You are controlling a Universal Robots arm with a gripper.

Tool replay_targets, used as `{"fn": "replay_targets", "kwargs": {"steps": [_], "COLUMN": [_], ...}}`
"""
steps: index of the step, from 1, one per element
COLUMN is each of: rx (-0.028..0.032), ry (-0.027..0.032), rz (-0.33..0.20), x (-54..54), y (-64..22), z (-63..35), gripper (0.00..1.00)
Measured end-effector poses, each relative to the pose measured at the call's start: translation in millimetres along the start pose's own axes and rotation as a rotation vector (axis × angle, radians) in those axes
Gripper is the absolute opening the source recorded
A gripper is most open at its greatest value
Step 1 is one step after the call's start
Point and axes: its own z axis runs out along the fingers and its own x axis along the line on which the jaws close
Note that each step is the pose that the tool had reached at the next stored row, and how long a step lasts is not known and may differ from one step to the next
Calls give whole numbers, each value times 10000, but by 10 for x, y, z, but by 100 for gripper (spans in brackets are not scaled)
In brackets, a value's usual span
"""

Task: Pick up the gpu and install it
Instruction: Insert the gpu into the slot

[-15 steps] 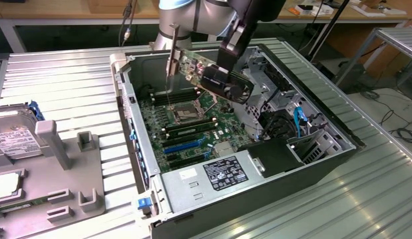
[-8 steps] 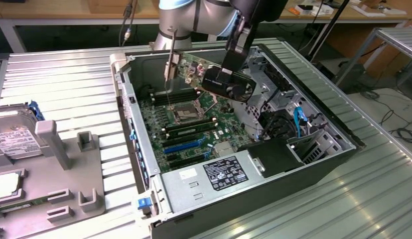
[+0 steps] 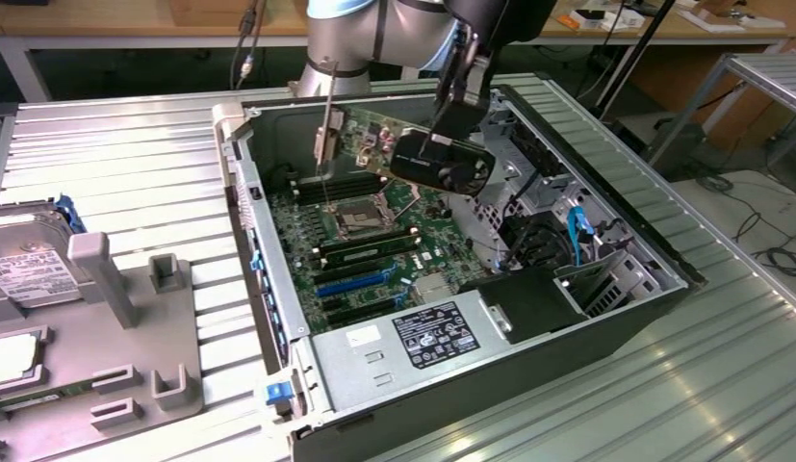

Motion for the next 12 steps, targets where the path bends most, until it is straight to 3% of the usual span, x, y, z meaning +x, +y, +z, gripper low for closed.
{"fn": "replay_targets", "kwargs": {"steps": [11, 12], "rx": [-6, -6], "ry": [244, 287], "rz": [-2647, -3119], "x": [-1, -2], "y": [-3, -3], "z": [0, 0], "gripper": [27, 27]}}
